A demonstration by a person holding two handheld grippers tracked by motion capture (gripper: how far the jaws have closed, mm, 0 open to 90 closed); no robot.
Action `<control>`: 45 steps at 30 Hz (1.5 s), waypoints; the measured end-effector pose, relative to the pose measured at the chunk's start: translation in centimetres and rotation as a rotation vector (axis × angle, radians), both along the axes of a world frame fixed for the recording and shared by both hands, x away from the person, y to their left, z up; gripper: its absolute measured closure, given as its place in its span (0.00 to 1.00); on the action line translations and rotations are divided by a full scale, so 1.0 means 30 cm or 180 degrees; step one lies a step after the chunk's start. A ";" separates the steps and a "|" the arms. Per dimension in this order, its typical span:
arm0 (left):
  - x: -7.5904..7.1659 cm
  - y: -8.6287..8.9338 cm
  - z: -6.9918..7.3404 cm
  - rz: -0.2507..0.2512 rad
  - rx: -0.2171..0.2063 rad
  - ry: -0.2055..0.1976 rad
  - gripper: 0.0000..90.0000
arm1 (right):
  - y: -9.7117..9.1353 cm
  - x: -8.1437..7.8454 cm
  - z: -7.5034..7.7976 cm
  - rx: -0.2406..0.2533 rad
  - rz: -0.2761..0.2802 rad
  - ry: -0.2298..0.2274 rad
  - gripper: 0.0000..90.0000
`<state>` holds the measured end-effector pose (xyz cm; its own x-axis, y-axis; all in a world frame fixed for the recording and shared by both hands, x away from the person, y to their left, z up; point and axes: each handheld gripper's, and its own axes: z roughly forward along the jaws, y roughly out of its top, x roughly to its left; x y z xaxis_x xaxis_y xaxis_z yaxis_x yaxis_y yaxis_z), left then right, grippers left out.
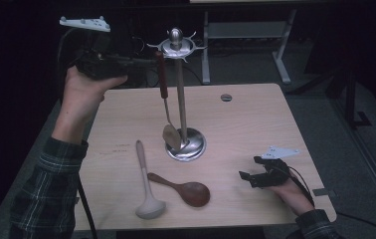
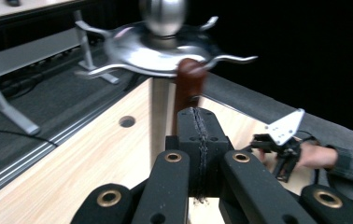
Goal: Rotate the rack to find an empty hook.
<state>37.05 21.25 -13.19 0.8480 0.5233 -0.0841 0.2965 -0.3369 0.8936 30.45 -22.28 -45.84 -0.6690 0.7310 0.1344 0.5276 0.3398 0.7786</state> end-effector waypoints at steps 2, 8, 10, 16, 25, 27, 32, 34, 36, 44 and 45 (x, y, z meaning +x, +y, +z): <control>-0.017 -0.025 0.014 -0.0078 -0.0018 -0.0026 1.00 | 0.001 0.000 0.000 -0.0006 -0.0001 0.0003 0.16; -0.011 -0.075 0.028 -0.0106 0.0036 -0.0057 1.00 | 0.002 -0.002 0.001 -0.0011 -0.0001 0.0008 0.16; -0.006 -0.078 0.027 -0.0087 0.0038 -0.0063 1.00 | 0.001 -0.002 0.001 -0.0012 0.0004 -0.0001 0.16; 0.016 -0.070 0.025 -0.0036 0.0040 -0.0056 1.00 | 0.000 -0.002 0.001 -0.0004 -0.0003 0.0013 0.16; 0.034 -0.027 0.029 0.0085 0.0001 -0.0053 1.00 | 0.003 -0.003 0.001 -0.0016 0.0002 0.0015 0.16; 0.041 -0.017 0.031 0.0112 -0.0025 -0.0048 1.00 | 0.003 -0.002 0.001 -0.0016 0.0001 0.0016 0.16; 0.059 0.001 0.034 0.0172 -0.0044 -0.0050 1.00 | 0.003 -0.002 0.000 -0.0013 -0.0002 0.0022 0.16; 0.061 0.003 0.034 0.0187 -0.0038 -0.0054 1.00 | 0.003 -0.002 0.000 -0.0014 0.0000 0.0019 0.16; 0.070 0.007 0.034 0.0212 -0.0044 -0.0055 1.00 | 0.003 -0.002 0.001 -0.0013 0.0000 0.0021 0.16; 0.056 0.009 0.024 0.0180 -0.0034 -0.0068 1.00 | 0.003 -0.002 0.000 -0.0013 0.0006 0.0023 0.16; 0.049 0.009 0.020 0.0172 -0.0026 -0.0067 1.00 | 0.002 -0.002 0.000 -0.0014 0.0005 0.0022 0.16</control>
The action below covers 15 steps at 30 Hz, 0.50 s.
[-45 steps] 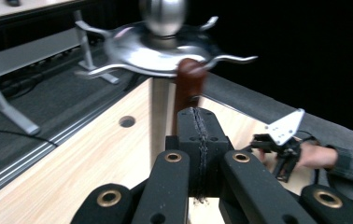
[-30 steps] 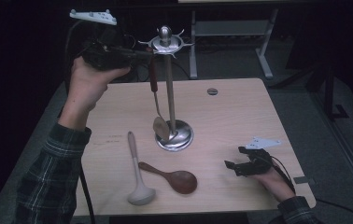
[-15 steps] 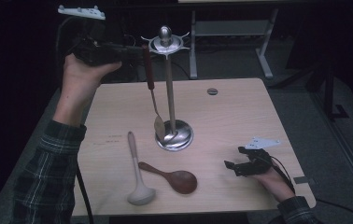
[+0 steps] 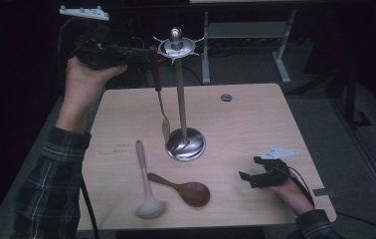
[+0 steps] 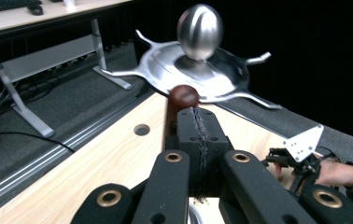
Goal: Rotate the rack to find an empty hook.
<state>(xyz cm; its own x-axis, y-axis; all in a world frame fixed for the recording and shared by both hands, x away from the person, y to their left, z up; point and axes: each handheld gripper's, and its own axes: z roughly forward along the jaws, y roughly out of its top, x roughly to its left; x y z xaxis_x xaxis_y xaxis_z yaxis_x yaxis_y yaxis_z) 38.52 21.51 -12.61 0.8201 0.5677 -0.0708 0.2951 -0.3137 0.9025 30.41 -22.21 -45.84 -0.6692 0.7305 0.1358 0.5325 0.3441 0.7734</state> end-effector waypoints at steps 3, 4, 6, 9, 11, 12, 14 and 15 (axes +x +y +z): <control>-0.015 0.002 -0.011 -0.0028 0.0007 0.0016 1.00 | -0.001 0.001 -0.001 -0.0003 0.0007 -0.0015 0.16; -0.032 0.007 -0.027 -0.0046 0.0041 0.0047 1.00 | 0.000 -0.001 0.000 -0.0001 0.0000 0.0000 0.16; -0.048 0.015 -0.046 -0.0051 0.0084 0.0077 1.00 | 0.000 -0.001 0.000 -0.0001 0.0001 -0.0001 0.16; -0.062 0.025 -0.069 -0.0047 0.0107 0.0107 1.00 | 0.002 -0.001 0.000 -0.0005 0.0001 0.0003 0.16; -0.073 0.037 -0.095 -0.0041 0.0122 0.0142 1.00 | 0.002 -0.001 -0.001 -0.0005 0.0001 0.0003 0.16; -0.080 0.047 -0.124 -0.0032 0.0129 0.0187 1.00 | 0.003 0.000 -0.001 -0.0006 0.0003 0.0002 0.16; -0.085 0.057 -0.151 -0.0018 0.0122 0.0225 1.00 | 0.003 0.000 -0.002 -0.0006 0.0002 0.0009 0.16; -0.085 0.057 -0.151 -0.0018 0.0122 0.0225 1.00 | 0.003 0.000 -0.002 -0.0006 0.0002 0.0009 0.16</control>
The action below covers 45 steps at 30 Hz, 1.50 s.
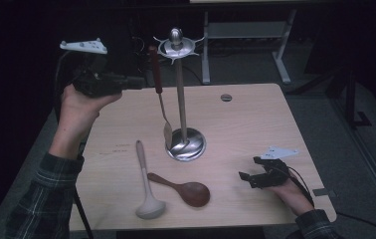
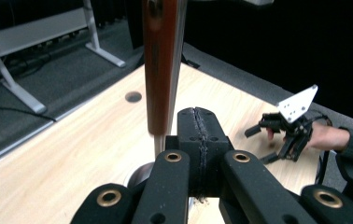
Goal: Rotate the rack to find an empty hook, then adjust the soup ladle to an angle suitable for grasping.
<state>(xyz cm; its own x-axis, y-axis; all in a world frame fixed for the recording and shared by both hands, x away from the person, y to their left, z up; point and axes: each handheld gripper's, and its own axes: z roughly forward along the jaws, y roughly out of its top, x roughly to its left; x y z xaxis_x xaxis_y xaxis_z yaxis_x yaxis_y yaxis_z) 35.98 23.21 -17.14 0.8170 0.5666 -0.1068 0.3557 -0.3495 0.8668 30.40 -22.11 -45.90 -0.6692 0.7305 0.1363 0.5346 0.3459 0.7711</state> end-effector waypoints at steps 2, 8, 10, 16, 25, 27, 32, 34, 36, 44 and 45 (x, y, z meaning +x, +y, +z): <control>-0.007 0.008 -0.037 0.0009 -0.0002 0.0046 1.00 | 0.001 0.000 -0.001 -0.0003 0.0008 -0.0006 0.16; -0.041 0.024 -0.171 0.0001 0.0107 0.0178 0.98 | 0.001 0.000 -0.001 -0.0010 0.0008 -0.0010 0.16; -0.047 0.024 -0.189 0.0004 0.0135 0.0182 0.98 | 0.001 0.001 -0.001 -0.0005 0.0009 -0.0005 0.16; -0.088 0.019 -0.294 -0.0078 0.0300 0.0209 0.99 | 0.003 0.001 -0.003 -0.0021 0.0019 0.0006 0.16; -0.165 0.016 -0.521 -0.0065 0.0482 0.0371 1.00 | 0.006 0.002 -0.007 -0.0049 0.0057 0.0012 0.16; -0.173 0.015 -0.543 -0.0054 0.0499 0.0358 1.00 | 0.008 0.001 -0.006 -0.0050 0.0053 0.0019 0.16; -0.207 0.014 -0.644 -0.0041 0.0547 0.0455 1.00 | 0.011 0.002 -0.008 -0.0045 0.0056 0.0042 0.16; -0.215 0.015 -0.683 -0.0043 0.0579 0.0503 1.00 | 0.011 0.002 -0.007 -0.0051 0.0055 0.0044 0.16; -0.224 0.010 -0.724 -0.0031 0.0590 0.0558 1.00 | 0.012 0.001 -0.007 -0.0049 0.0065 0.0032 0.16; -0.256 -0.010 -0.849 -0.0067 0.0729 0.0799 1.00 | 0.011 0.003 -0.009 -0.0061 0.0089 0.0024 0.16; -0.256 -0.013 -0.864 -0.0100 0.0780 0.0820 1.00 | 0.011 0.003 -0.009 -0.0065 0.0089 0.0033 0.16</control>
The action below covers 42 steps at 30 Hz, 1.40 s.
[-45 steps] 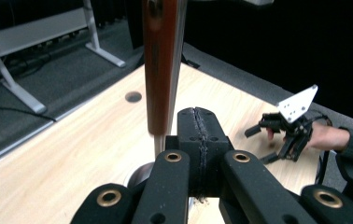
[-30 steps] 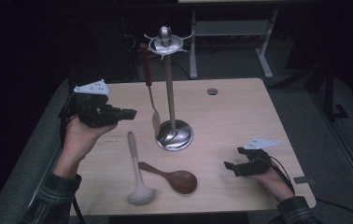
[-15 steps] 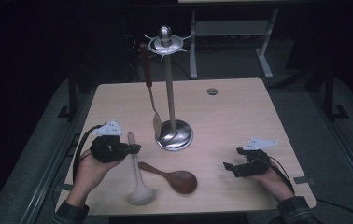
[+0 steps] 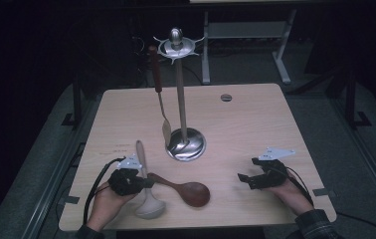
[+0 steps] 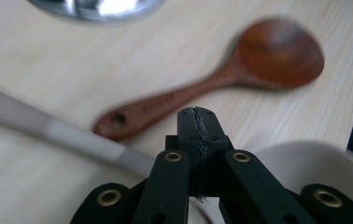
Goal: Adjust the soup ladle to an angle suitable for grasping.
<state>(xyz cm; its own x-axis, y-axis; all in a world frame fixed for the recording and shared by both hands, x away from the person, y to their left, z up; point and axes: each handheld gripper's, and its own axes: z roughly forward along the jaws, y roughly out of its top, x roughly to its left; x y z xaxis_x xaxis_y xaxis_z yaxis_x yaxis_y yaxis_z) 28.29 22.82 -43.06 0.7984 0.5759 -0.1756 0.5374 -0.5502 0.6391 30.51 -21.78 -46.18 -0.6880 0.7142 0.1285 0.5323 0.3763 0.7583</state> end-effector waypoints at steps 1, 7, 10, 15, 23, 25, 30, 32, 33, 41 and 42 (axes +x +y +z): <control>-0.003 -0.003 -0.013 -0.0014 0.0031 0.0049 1.00 | 0.000 0.001 -0.001 -0.0003 0.0002 -0.0002 0.16; -0.012 -0.039 -0.057 -0.0031 0.0086 0.0225 1.00 | 0.001 0.001 -0.001 -0.0012 0.0000 0.0003 0.16; -0.011 -0.050 -0.070 -0.0043 0.0183 0.0260 1.00 | 0.001 0.002 -0.003 -0.0019 -0.0004 0.0003 0.16; -0.016 -0.043 -0.065 -0.0043 0.0256 0.0288 1.00 | 0.000 0.002 -0.002 -0.0023 -0.0006 0.0001 0.16; -0.032 0.010 -0.059 0.0079 0.0400 0.0356 1.00 | -0.003 0.004 -0.004 -0.0022 -0.0018 0.0002 0.16; -0.036 0.031 -0.057 0.0125 0.0419 0.0358 1.00 | -0.002 0.004 -0.004 -0.0026 -0.0014 0.0005 0.16; -0.048 0.085 -0.052 0.0257 0.0483 0.0350 1.00 | -0.002 0.004 -0.004 -0.0029 -0.0017 -0.0001 0.16; -0.050 0.092 -0.052 0.0282 0.0493 0.0351 1.00 | -0.002 0.004 -0.004 -0.0026 -0.0024 0.0005 0.16; -0.051 0.100 -0.051 0.0306 0.0502 0.0336 1.00 | -0.002 0.004 -0.004 -0.0026 -0.0024 0.0005 0.16; -0.053 0.157 -0.037 0.0448 0.0536 0.0319 1.00 | -0.002 0.004 -0.004 -0.0029 -0.0026 0.0007 0.16; -0.051 0.160 -0.037 0.0449 0.0537 0.0313 1.00 | -0.002 0.004 -0.004 -0.0031 -0.0025 0.0008 0.16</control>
